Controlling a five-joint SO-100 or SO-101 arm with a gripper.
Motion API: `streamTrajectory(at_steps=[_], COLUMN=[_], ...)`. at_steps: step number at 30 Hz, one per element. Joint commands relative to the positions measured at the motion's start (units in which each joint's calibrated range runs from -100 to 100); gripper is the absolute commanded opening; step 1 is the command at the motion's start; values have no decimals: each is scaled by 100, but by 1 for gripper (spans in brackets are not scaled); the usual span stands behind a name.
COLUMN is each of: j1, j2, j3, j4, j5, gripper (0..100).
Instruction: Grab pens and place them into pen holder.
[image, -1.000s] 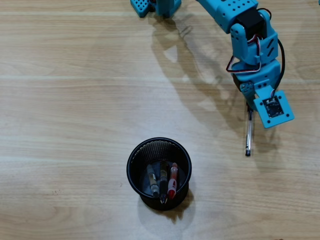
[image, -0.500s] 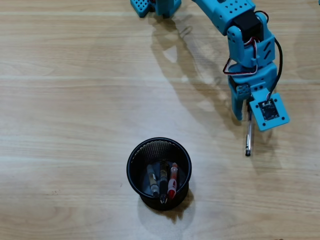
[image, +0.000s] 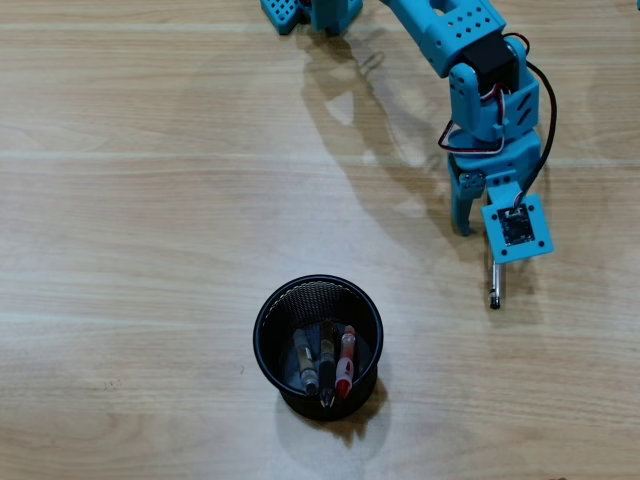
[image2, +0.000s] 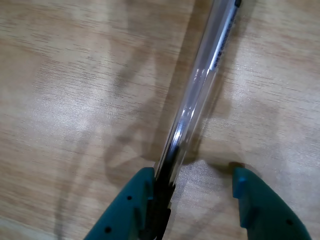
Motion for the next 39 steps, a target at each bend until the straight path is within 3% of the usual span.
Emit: streamTrajectory(at_steps=[1,7,22,39], j1=[11,-17,93,1574], j2=[2,2,-150,-2163], j3=[167,312,40,-1815], j4=[13,13,95,68], j5=[-32,-189,-210,1052], gripper=[18,5,2,2])
